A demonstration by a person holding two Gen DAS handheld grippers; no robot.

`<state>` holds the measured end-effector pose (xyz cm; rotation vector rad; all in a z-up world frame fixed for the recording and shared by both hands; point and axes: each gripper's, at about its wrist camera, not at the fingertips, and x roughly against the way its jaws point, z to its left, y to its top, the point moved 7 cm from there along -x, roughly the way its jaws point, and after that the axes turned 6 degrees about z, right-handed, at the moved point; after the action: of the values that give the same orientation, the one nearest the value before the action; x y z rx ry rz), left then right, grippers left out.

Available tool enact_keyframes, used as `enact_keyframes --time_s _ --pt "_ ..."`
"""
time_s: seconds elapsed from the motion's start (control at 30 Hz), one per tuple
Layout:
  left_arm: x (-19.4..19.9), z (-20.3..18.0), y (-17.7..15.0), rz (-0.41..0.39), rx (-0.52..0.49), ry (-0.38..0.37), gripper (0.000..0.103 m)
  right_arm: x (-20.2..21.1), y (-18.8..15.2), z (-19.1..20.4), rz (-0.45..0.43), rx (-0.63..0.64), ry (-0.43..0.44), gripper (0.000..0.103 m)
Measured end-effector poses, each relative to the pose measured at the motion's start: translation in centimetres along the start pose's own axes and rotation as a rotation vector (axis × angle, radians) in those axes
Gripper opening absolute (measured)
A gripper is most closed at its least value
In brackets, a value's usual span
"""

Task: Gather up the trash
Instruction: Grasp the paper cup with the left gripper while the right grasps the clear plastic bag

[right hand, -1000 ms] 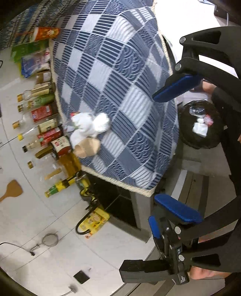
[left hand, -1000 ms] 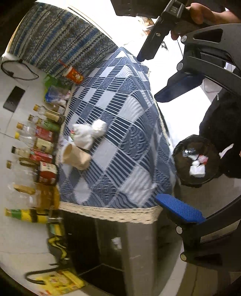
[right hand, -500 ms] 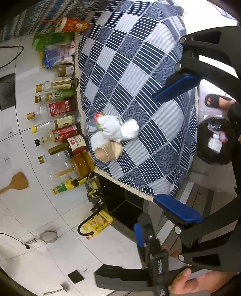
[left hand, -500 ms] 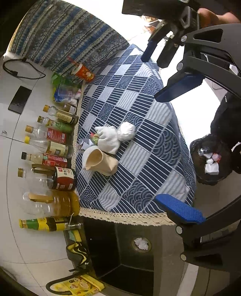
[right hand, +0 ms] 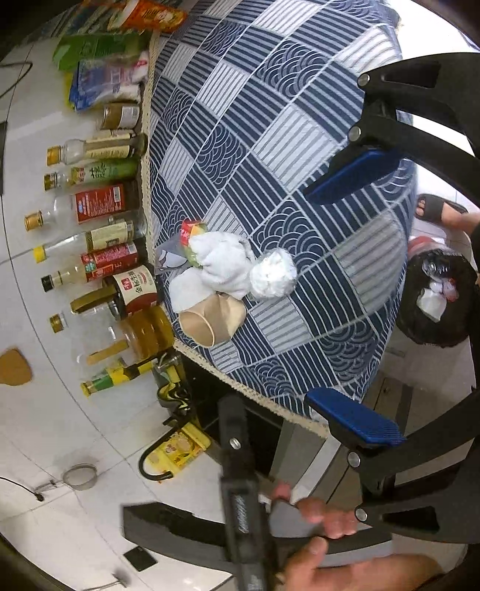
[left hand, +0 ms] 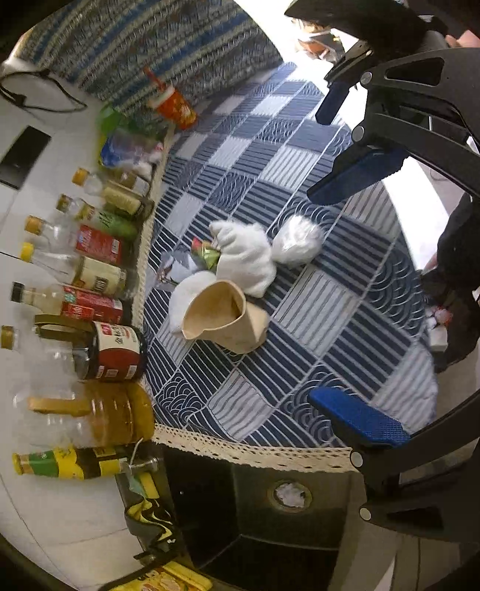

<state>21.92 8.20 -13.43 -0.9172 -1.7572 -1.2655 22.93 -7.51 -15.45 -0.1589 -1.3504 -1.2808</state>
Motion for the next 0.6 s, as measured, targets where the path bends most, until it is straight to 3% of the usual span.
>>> enact_keyframes --time_s 0.6 --pt "-8.9 1.8 6.1 0.085 0.059 0.08 0.095 -7.7 2.4 -2.3 0.081 0.045 0.044 0.095"
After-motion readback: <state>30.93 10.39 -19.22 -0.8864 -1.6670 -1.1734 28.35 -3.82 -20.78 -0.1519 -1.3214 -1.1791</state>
